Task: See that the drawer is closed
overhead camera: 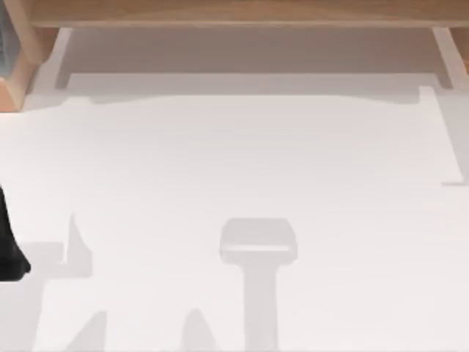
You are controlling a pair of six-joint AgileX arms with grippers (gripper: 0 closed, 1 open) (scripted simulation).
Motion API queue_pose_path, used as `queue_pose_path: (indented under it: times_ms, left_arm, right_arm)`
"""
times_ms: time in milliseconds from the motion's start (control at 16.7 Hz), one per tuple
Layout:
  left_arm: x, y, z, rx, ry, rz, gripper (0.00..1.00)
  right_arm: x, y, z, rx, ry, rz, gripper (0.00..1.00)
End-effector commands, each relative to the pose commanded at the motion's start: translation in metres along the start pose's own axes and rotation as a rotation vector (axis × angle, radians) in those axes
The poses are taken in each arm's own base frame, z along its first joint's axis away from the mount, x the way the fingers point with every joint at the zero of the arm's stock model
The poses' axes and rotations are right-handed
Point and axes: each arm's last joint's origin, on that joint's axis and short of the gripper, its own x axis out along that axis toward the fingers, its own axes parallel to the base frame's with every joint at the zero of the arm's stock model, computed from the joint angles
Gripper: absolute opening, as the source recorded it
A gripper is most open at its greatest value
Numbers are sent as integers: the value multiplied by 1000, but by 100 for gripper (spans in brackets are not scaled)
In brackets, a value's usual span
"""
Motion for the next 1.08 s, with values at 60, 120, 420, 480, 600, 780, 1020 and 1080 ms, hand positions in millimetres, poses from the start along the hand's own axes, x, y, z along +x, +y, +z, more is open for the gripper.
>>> queue_pose_path:
  times_ms: [60, 120, 420, 480, 600, 780, 1020, 1080]
  left_arm:
    - [0, 0, 0, 0, 0, 0, 100]
    - [0, 0, 0, 0, 0, 0, 100]
    - [0, 0, 0, 0, 0, 0, 100]
    - [0, 0, 0, 0, 0, 0, 100]
    - [0, 0, 0, 0, 0, 0, 100]
    - [0, 0, 0, 0, 0, 0, 100]
    - [0, 0, 0, 0, 0, 0, 100]
    - [0, 0, 0, 0, 0, 0, 100]
  right_arm:
    - [1, 0, 0, -1, -1, -1, 0]
    - [5, -1, 0, -4, -3, -5, 0]
    - [47, -3, -2, -7, -2, -12, 0]
    - [54, -2, -1, -4, -1, -7, 0]
    - [63, 0, 0, 0, 0, 0, 0]
    - [63, 0, 0, 0, 0, 0, 0]
    - [73, 2, 0, 6, 1, 10, 0]
    - [81, 1, -1, 4, 2, 6, 0]
